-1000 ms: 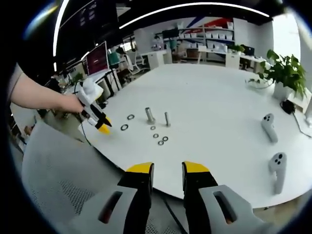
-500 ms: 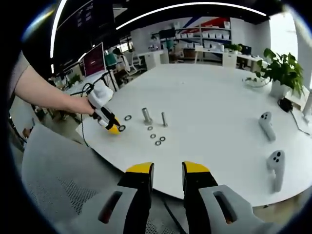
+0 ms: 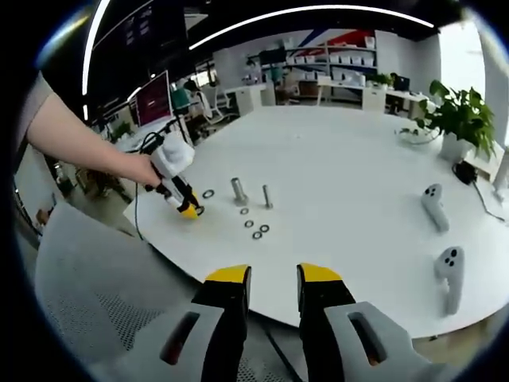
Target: Place the washer onto the threaded stud by aligning its center hole with the stud, sliding it down to the base, and recovering from edge contact or off-axis alignment until the washer reaches the visible bottom stop.
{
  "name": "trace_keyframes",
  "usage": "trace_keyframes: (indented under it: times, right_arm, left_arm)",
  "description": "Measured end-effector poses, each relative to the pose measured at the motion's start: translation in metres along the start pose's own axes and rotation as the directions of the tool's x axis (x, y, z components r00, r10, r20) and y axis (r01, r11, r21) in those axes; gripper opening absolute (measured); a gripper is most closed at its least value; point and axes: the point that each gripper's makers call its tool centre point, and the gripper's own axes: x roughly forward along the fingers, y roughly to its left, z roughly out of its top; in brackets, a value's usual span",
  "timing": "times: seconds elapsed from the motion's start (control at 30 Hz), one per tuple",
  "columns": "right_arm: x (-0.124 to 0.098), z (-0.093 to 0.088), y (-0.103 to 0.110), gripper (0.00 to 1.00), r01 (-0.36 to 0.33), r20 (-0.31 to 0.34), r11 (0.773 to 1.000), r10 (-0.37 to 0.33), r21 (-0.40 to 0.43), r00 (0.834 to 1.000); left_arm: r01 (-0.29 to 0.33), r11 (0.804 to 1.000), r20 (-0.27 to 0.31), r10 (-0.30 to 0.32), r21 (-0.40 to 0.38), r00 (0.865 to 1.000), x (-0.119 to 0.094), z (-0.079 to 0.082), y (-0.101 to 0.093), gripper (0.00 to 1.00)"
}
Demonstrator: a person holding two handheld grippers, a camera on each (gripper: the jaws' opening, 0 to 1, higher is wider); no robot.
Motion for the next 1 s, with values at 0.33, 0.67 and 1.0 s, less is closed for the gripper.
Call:
trace_keyframes:
  times: [0.33, 0.67, 1.0]
  right_arm:
    - [0.0002, -0.0003, 0.0009, 0.25, -0.004, -0.002, 1.000, 0.004, -0.010, 1.000]
    - [0.0001, 0.0000, 0.0010, 0.25, -0.005, 0.000, 1.000, 0.005, -0.010, 1.000]
    - [0.0006, 0.0004, 0.0020, 0.25, -0.010, -0.001, 1.000, 0.010, -0.014, 1.000]
  left_arm:
    - [0.004, 0.999, -0.051, -0.001, 0.046, 0.999, 0.0012, 0.0015, -0.0001, 0.21]
    - [0.000, 0.999, -0.072, 0.004, 0.053, 0.997, 0.0000, -0.0005, -0.0010, 0.21]
    - [-0.009, 0.995, -0.028, 0.012, 0.097, 1.000, -0.0003, 0.0006, -0.0056, 0.22]
